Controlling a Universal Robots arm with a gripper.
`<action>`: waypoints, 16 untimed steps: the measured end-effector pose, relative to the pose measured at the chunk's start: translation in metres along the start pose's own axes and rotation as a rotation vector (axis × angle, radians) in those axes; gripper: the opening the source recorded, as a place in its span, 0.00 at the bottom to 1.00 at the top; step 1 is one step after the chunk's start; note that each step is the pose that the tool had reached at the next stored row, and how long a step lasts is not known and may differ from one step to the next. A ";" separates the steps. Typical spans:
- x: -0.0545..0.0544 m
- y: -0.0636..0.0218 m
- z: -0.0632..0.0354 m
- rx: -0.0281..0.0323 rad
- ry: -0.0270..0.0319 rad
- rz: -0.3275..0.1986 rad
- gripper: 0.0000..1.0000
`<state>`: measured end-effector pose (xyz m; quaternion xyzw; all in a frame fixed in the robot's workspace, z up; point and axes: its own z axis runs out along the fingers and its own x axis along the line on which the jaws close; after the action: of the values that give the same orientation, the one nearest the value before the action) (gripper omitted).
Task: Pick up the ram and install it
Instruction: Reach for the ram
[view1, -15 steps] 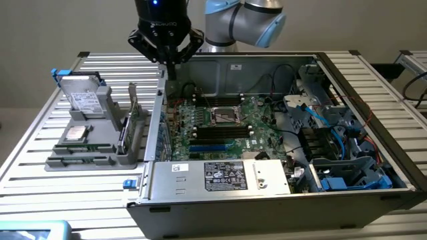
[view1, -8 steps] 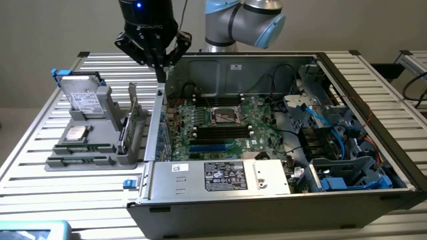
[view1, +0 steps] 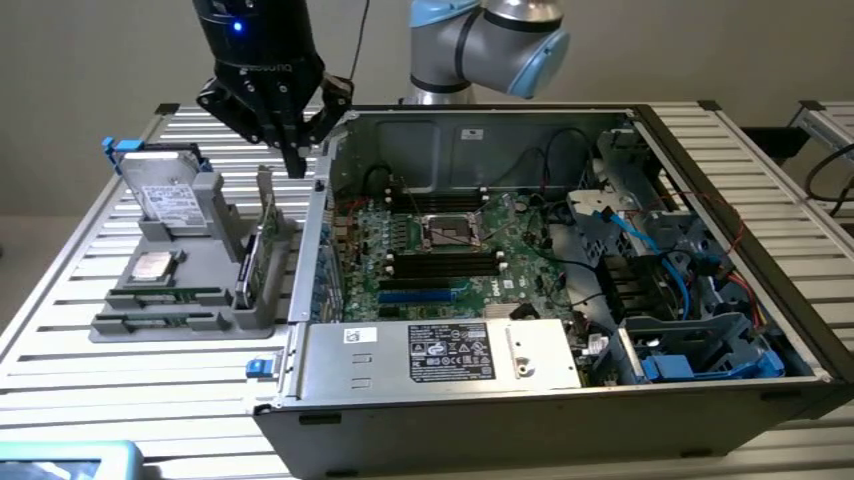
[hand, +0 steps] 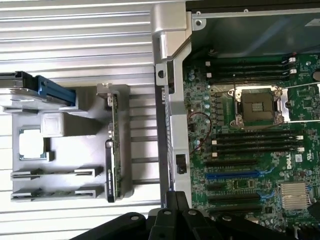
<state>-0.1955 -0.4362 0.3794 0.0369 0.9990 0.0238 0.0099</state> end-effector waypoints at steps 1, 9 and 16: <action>0.003 -0.0015 0.0009 -0.0001 0.0001 0.000 0.11; 0.032 -0.0081 0.0103 0.0016 0.0029 0.000 0.11; 0.063 -0.0107 0.0171 0.0023 0.0084 0.000 0.11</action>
<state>-0.2586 -0.4414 0.3607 0.0369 0.9990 0.0228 0.0056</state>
